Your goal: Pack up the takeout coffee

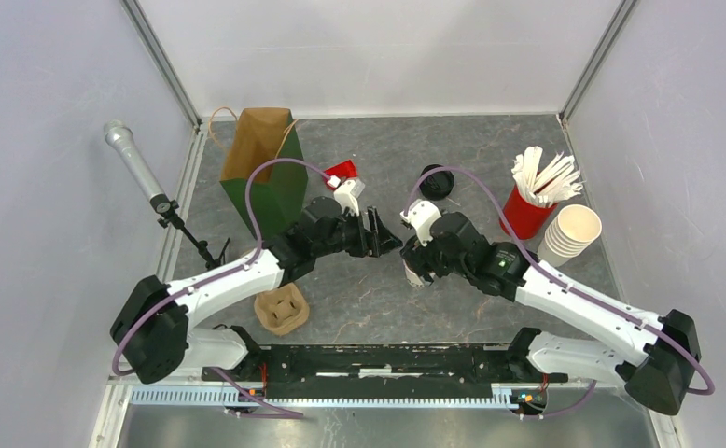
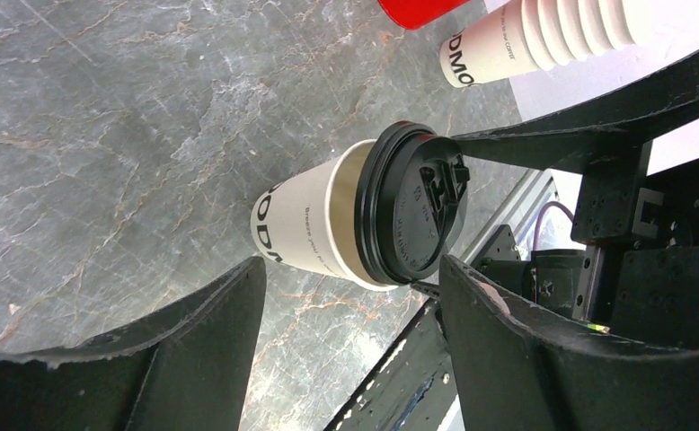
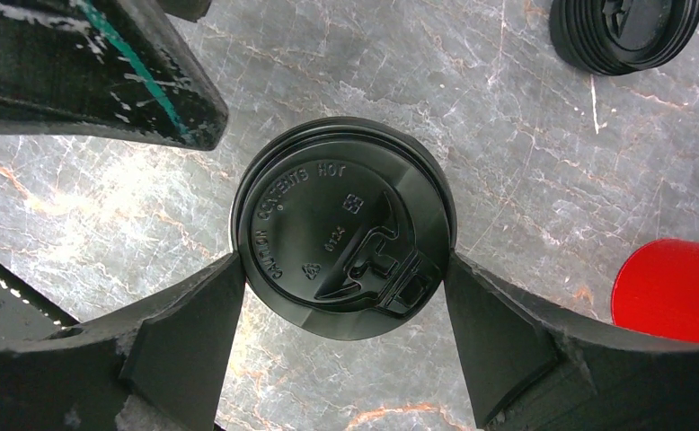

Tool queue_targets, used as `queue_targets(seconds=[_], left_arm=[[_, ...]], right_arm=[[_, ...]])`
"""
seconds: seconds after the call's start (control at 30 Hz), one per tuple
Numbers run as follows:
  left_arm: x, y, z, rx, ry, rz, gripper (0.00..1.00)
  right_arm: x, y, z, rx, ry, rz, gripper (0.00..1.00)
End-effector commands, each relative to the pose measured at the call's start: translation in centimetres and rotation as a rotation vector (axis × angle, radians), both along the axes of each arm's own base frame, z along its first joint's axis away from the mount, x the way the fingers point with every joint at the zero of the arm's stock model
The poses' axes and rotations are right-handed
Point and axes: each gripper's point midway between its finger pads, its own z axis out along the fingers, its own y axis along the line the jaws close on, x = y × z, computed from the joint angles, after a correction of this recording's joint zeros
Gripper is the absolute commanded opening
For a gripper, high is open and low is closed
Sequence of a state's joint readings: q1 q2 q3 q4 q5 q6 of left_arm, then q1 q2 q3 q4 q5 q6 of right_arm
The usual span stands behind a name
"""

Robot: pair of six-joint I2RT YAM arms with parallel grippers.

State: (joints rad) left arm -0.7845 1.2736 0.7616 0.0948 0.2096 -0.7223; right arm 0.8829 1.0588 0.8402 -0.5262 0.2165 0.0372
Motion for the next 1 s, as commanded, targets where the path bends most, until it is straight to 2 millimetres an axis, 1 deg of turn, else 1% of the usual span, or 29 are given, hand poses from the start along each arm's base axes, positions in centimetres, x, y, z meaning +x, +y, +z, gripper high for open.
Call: queue_targets(seconds=[0.0,0.4,0.63,0.77,0.87,0.97], left_arm=[[0.4,-1.4,1.1,-0.086,-0.006,-0.023,0.76],[0.8,-2.8,-1.9,-0.071,0.054,-0.053,0.67],[0.8,-3.3,-3.3,-0.048,0.07,-0.081,0.63],[0.8,-3.4,-3.5,-0.04,0.061,-0.095,0.63],[0.7,-3.4,-3.6,-0.037,0.057,-0.103,0.66],[0.6,-3.6,-3.2,-0.051,0.044,-0.122,0.68]], right_arm=[[0.3,0.7,1.4,0.036,-0.003,-0.001,0.87],[0.6,0.9,0.4,0.018,0.024,0.011,0.88],[0.8,0.9,0.4,0.022,0.025,0.014,0.88],[0.7,1.0,1.4,0.044,0.019,0.016,0.9],[0.6,1.1,2.4,0.07,0.008,0.02,0.92],[0.8,0.4,3.1,0.073,-0.015,-0.01,0.92]])
